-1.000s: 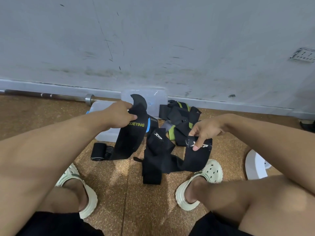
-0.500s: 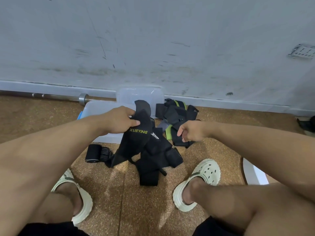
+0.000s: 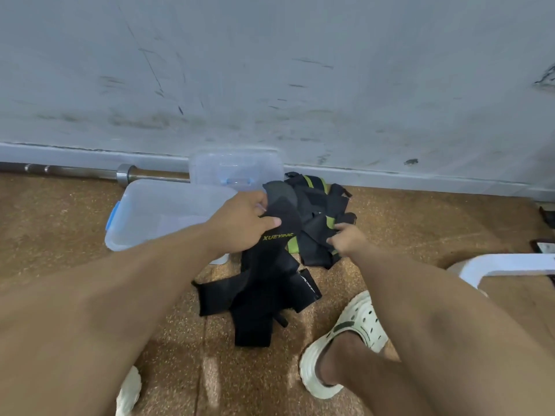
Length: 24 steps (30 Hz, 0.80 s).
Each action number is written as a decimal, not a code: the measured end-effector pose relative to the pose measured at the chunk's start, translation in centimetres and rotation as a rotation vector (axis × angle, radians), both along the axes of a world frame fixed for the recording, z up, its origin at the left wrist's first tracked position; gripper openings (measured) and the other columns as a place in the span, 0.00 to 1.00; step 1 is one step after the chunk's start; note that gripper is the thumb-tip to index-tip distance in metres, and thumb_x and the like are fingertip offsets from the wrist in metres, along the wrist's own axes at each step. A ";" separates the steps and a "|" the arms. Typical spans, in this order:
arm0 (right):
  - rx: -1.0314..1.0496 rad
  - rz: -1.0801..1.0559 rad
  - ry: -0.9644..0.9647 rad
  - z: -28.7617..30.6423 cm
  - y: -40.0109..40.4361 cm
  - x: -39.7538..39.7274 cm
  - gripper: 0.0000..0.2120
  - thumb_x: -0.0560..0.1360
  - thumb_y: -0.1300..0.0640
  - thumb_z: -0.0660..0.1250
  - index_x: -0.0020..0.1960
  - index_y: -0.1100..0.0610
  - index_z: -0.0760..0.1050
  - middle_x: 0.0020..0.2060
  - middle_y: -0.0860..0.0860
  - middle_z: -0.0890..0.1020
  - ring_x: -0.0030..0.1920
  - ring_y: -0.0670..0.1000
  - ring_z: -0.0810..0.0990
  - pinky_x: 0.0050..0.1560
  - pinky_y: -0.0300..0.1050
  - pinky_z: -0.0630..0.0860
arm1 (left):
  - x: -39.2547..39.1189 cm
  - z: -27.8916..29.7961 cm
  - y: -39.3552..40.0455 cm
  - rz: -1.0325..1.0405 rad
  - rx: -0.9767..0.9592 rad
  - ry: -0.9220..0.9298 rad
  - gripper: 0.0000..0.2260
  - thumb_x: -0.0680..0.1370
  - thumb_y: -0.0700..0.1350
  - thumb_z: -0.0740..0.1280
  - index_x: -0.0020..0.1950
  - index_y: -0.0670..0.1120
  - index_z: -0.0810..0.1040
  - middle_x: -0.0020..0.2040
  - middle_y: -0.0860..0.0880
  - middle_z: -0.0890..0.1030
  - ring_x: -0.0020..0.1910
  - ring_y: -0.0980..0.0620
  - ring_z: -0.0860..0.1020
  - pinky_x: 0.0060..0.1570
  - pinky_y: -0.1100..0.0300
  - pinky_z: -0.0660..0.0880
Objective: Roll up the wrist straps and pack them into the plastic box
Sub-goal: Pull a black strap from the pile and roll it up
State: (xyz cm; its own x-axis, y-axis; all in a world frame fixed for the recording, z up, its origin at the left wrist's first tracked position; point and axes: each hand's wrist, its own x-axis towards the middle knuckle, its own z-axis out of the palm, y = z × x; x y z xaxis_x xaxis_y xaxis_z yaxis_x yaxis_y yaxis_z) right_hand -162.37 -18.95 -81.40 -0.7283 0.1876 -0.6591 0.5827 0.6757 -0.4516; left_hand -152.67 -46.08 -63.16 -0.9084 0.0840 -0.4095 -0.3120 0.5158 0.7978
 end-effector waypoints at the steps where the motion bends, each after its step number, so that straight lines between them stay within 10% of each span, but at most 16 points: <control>1: -0.012 0.000 0.003 -1.0 -0.2 0.4 0.27 0.78 0.61 0.72 0.75 0.60 0.70 0.67 0.59 0.78 0.69 0.60 0.76 0.69 0.50 0.74 | -0.3 -0.4 0.4 0.010 -0.004 0.004 0.10 0.81 0.45 0.70 0.53 0.38 0.76 0.51 0.39 0.84 0.48 0.45 0.81 0.51 0.53 0.76; 8: -0.049 -0.252 0.058 -7.0 0.1 0.5 0.29 0.81 0.62 0.65 0.80 0.59 0.61 0.75 0.58 0.70 0.74 0.61 0.70 0.74 0.47 0.65 | -2.0 -2.1 1.9 0.083 0.000 -0.054 0.10 0.81 0.46 0.69 0.42 0.45 0.74 0.35 0.51 0.82 0.30 0.62 0.75 0.31 0.71 0.69; 15: 0.083 -0.068 -0.007 -8.2 2.4 -1.2 0.18 0.81 0.51 0.68 0.69 0.56 0.76 0.74 0.54 0.72 0.76 0.57 0.68 0.77 0.46 0.61 | -3.0 -3.4 3.5 0.070 -0.012 -0.100 0.06 0.81 0.49 0.69 0.55 0.48 0.80 0.57 0.49 0.84 0.56 0.54 0.81 0.49 0.66 0.72; 17: 0.101 -0.068 0.066 -9.8 2.5 -0.7 0.03 0.78 0.57 0.72 0.51 0.54 0.80 0.66 0.58 0.79 0.70 0.59 0.75 0.73 0.48 0.69 | -3.1 -3.5 3.7 0.077 0.000 -0.111 0.07 0.82 0.47 0.69 0.56 0.46 0.81 0.55 0.49 0.85 0.55 0.53 0.82 0.51 0.65 0.74; 19: 0.080 -0.213 0.215 -10.2 2.5 0.0 0.12 0.76 0.65 0.69 0.40 0.49 0.76 0.56 0.60 0.83 0.58 0.62 0.81 0.61 0.49 0.77 | -3.2 -3.7 4.0 0.090 0.008 -0.118 0.08 0.82 0.47 0.69 0.55 0.43 0.81 0.53 0.49 0.86 0.55 0.53 0.83 0.54 0.64 0.76; 24: 0.149 -0.172 0.442 -4.9 -1.1 0.6 0.08 0.78 0.63 0.65 0.49 0.51 0.73 0.46 0.50 0.80 0.46 0.54 0.76 0.48 0.46 0.72 | -3.5 -3.4 3.9 0.180 -0.039 -0.074 0.06 0.81 0.46 0.69 0.53 0.44 0.80 0.51 0.50 0.84 0.48 0.55 0.81 0.42 0.71 0.73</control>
